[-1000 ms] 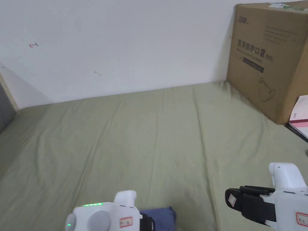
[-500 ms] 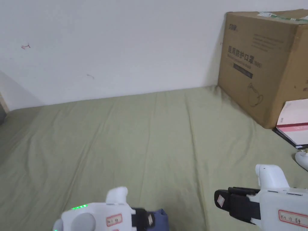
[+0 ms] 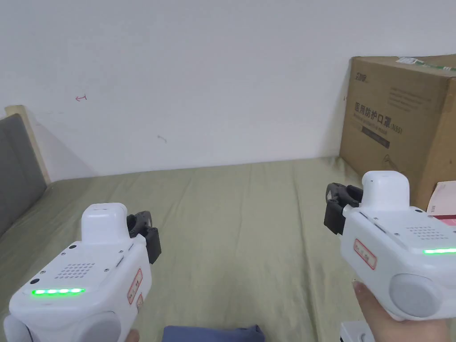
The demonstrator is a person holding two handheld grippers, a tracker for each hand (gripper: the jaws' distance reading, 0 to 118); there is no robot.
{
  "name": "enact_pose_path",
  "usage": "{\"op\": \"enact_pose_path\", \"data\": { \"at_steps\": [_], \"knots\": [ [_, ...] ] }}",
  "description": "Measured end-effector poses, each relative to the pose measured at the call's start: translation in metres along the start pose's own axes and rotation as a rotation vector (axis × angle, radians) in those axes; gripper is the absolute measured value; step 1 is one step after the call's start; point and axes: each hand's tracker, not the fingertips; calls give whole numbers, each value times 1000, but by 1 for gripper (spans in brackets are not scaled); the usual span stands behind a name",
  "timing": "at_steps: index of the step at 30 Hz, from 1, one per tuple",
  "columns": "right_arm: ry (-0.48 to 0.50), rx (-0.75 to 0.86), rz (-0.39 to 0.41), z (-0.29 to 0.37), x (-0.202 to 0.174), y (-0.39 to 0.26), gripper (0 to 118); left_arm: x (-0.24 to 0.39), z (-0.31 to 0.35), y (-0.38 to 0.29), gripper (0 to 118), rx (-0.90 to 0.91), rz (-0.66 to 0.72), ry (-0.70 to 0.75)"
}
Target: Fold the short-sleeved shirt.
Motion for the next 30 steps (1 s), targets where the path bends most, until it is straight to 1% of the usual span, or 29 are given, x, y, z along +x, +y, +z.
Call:
{"op": "enact_pose_path", "data": {
  "at_steps": [2, 3, 5, 7, 11, 16, 19, 20, 21, 22, 23, 25, 26, 27, 28, 30],
  "knots": [
    [-55, -86, -18, -6, 4, -7, 0, 4, 4, -7, 1, 0, -12, 9],
    [-82, -99, -28, -8, 7, -13, 0, 6, 6, -10, 1, 2, -16, 19],
    [-93, -83, -7, -5, 9, -19, 0, 7, 9, -13, 1, -4, 8, 31],
    [-127, -101, 36, -4, 12, -21, 0, 8, 11, -16, 1, -16, 63, 25],
    [-115, -115, 0, -1, 20, -20, 0, 9, 9, -16, 1, -30, 59, 31],
    [-135, -121, 12, 0, 21, -21, 0, 12, 5, -17, 1, -45, 65, 20],
    [-124, -119, 5, 2, 20, -20, 0, 12, 5, -19, 1, -57, 58, 10],
    [-106, -120, -14, 2, 18, -17, 0, 8, 5, -19, 1, -68, 69, -24],
    [-71, -131, -49, 2, 14, -14, 0, 3, 6, -20, 1, -82, 85, -62],
    [-1, -150, -74, 0, 9, -8, 0, -5, 8, -22, 1, -94, 92, -81],
    [85, -165, -78, -2, 3, -5, 0, -11, 9, -25, 1, -98, 83, -62],
    [251, -232, -57, -11, -11, -8, 0, -24, 11, -32, 1, -145, 74, 22],
    [334, -308, -57, -21, -18, -14, 0, -34, 10, -36, 1, -166, 96, 24],
    [393, -390, -66, -31, -25, -23, 0, -42, 11, -40, 1, -183, 119, 17],
    [440, -525, -81, -46, -35, -40, 0, -52, 12, -47, 1, -199, 149, 19],
    [471, -730, -95, -69, -49, -75, 0, -64, 14, -56, 1, -227, 166, 50]
  ]
}}
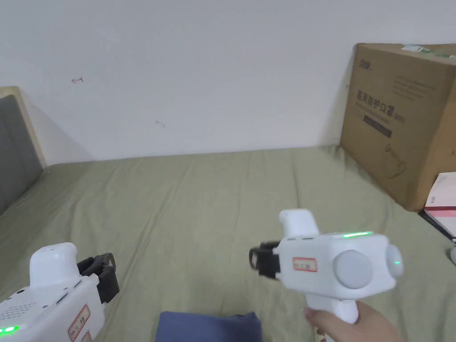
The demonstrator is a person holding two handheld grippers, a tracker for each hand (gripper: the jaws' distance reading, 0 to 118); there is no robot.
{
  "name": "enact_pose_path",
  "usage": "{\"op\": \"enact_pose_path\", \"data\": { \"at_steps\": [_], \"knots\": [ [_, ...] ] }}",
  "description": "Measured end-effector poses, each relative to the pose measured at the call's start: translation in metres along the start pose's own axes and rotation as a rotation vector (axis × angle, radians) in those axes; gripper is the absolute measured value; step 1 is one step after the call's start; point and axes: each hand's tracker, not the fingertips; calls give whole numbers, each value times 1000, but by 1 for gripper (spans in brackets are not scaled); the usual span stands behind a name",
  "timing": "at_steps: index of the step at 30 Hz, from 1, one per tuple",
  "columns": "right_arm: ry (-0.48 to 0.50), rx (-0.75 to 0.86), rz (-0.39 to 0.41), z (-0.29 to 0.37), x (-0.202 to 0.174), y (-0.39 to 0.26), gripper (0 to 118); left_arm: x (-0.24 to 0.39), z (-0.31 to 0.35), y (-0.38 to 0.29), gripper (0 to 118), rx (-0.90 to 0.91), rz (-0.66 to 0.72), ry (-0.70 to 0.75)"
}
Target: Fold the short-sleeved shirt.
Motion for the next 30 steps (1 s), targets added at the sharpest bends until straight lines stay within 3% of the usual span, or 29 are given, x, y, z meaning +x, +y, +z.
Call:
{"op": "enact_pose_path", "data": {
  "at_steps": [3, 6, 8, 11, 13, 14, 17, 18, 23, 26, 30],
  "knots": [
    [-4, -164, -13, -67, 10, -35, 0, -23, -5, -13, 1, -76, 43, 3],
    [-72, -322, -4, -110, 23, -65, 0, -43, -17, -25, 1, -174, 64, -35],
    [-108, -355, -45, -120, 34, -80, 0, -56, -28, -33, 1, -257, 116, -73],
    [-66, -393, -117, -125, 49, -93, 0, -78, -53, -46, 1, -390, 247, -192],
    [-61, -383, -121, -122, 55, -97, 0, -94, -77, -61, 5, -493, 382, -323],
    [-46, -376, -136, -120, 58, -97, 0, -100, -88, -69, 20, -537, 447, -382],
    [-21, -375, -169, -119, 64, -98, 0, -119, -125, -102, 94, -636, 646, -595],
    [-14, -375, -175, -119, 65, -98, 0, -122, -135, -111, 106, -652, 654, -601],
    [11, -377, -214, -119, 70, -99, 0, -130, -184, -160, 109, -768, 803, -678],
    [19, -377, -232, -120, 73, -101, 0, -115, -204, -186, 109, -763, 892, -846],
    [37, -383, -252, -123, 77, -101, 0, -75, -220, -197, 108, -834, 826, -950]
  ]
}}
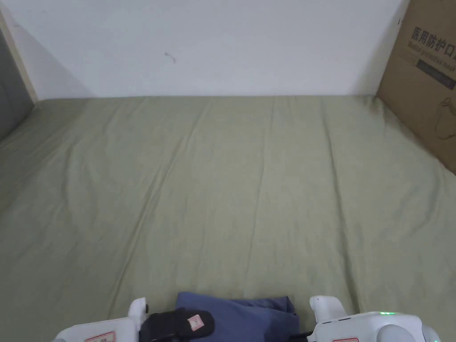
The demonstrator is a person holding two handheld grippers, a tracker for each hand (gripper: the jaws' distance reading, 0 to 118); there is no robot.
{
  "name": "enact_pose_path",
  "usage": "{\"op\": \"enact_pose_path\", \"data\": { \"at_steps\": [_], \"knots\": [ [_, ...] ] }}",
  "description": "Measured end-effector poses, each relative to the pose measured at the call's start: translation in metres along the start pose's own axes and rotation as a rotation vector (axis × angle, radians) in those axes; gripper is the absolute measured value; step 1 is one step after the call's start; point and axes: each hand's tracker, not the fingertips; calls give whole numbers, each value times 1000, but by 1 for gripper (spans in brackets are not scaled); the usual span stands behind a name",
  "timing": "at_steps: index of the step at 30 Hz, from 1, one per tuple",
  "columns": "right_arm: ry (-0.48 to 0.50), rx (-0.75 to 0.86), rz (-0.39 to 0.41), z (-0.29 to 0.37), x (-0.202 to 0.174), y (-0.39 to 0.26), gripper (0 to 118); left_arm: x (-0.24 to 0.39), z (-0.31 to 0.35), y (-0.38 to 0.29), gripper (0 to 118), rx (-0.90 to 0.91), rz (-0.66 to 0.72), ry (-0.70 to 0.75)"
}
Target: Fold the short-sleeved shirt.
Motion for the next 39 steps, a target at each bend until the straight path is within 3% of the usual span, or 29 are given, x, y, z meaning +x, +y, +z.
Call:
{"op": "enact_pose_path", "data": {
  "at_steps": [2, 3, 4, 5, 6, 7, 8, 9, 11, 14, 17, 25, 29, 31, 32, 33, 34, 36, 39],
  "knots": [
    [17, -4, -28, -1, 4, 1, 0, 5, -10, -5, 106, -17, -96, 32],
    [27, -3, -46, -2, 6, 1, 0, 4, -10, -5, 98, 3, -121, 38],
    [35, 1, -61, -1, 8, 0, 0, 0, -7, -3, 78, 22, -79, 59],
    [41, 7, -70, -1, 9, -2, 0, -7, -3, -1, 25, 54, -48, 133],
    [46, 11, -77, 0, 9, -3, 0, -13, 0, 3, 18, 67, -24, 253],
    [92, 23, -97, 1, 9, -4, 0, -22, 4, 0, 18, 63, 41, 261],
    [57, 30, -97, 3, 7, -6, 0, 0, -1, -4, 18, 64, -25, 147],
    [45, 30, -93, 5, 4, -7, 0, 9, -3, -4, 18, 43, -106, 216],
    [19, 36, -67, 13, -3, -9, 0, 21, 0, -5, 18, 38, -141, 290],
    [17, 95, -9, 38, -15, -12, 0, 51, 19, -9, 18, 88, -163, 228],
    [38, 156, 0, 65, -25, -14, 0, 80, 56, -4, 18, 116, -202, 241],
    [38, 222, 15, 104, -42, -13, 0, 117, 204, 37, 18, 207, -244, 703],
    [13, 219, 19, 105, -48, -12, 0, 125, 268, 55, 20, 260, -227, 841],
    [-3, 200, 0, 101, -48, -11, 0, 132, 286, 55, 38, 282, -224, 922],
    [-8, 192, -5, 99, -49, -11, 0, 135, 298, 56, 77, 311, -227, 1020],
    [-13, 187, -4, 97, -49, -11, 0, 131, 310, 61, 104, 324, -228, 1091],
    [-17, 182, -2, 95, -50, -12, 0, 128, 324, 65, 111, 344, -230, 1140],
    [-26, 169, 4, 92, -53, -11, 0, 133, 347, 64, 108, 372, -221, 1220],
    [-16, 167, 2, 90, -55, -9, 0, 135, 364, 52, 108, 393, -175, 1185]
  ]
}}
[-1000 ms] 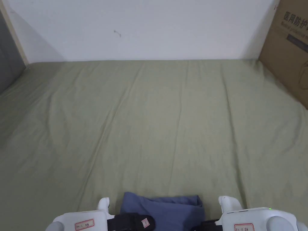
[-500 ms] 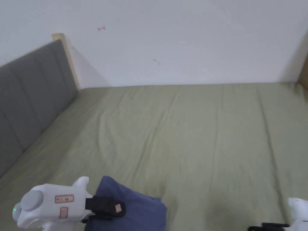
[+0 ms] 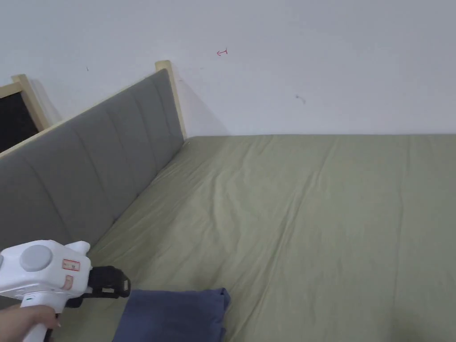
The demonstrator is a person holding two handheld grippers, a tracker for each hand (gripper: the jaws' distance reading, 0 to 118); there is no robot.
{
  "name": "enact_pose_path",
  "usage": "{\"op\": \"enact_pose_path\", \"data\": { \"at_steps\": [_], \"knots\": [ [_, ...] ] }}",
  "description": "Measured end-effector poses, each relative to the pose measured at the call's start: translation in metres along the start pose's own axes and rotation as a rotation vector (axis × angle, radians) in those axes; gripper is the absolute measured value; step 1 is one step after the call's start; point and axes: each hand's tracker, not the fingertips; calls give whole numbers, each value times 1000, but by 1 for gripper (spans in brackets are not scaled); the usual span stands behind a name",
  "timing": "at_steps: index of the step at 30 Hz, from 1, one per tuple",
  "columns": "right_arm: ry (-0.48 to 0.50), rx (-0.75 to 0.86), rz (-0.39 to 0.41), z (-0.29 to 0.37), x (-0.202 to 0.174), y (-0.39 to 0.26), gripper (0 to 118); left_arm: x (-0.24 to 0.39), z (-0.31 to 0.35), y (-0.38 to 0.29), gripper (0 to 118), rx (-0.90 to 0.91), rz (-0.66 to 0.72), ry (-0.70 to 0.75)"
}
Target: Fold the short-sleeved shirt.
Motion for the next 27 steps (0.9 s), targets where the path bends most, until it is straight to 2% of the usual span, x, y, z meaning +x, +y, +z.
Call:
{"op": "enact_pose_path", "data": {
  "at_steps": [3, 7, 10, 12, 13, 14, 16, 17, 20, 22, 24, 27],
  "knots": [
    [11, 12, -12, 0, -2, 2, 0, -2, 4, -11, 108, -13, 38, -31],
    [14, 24, -19, 5, 0, 5, 0, 17, -3, -24, 108, -23, -6, -25],
    [14, 33, -18, 11, 2, 5, 0, 55, -16, -37, 108, -55, -46, -99],
    [15, 40, -21, 15, 4, 3, 0, 99, -26, -47, 107, -89, -135, -139],
    [16, 42, -24, 17, 5, 2, 0, 126, -29, -55, 102, -96, -187, -162],
    [18, 45, -26, 19, 6, 1, 0, 149, -31, -62, 78, -85, -234, -190],
    [20, 51, -28, 23, 9, -1, 0, 198, -44, -79, 3, -57, -317, -261],
    [19, 53, -29, 25, 11, -1, 0, 222, -45, -87, 0, -45, -358, -270],
    [1, 62, -34, 34, 17, 1, 0, 296, -41, -118, 0, -46, -361, -424],
    [-38, 96, -25, 45, 16, 4, 0, 335, -29, -129, 0, 56, -383, -419],
    [-60, 169, 2, 58, 14, 8, 0, 370, -6, -142, 0, 241, -414, -392],
    [-96, 322, 66, 77, 3, 15, 0, 399, 26, -152, 0, 476, -342, -397]
  ]
}}
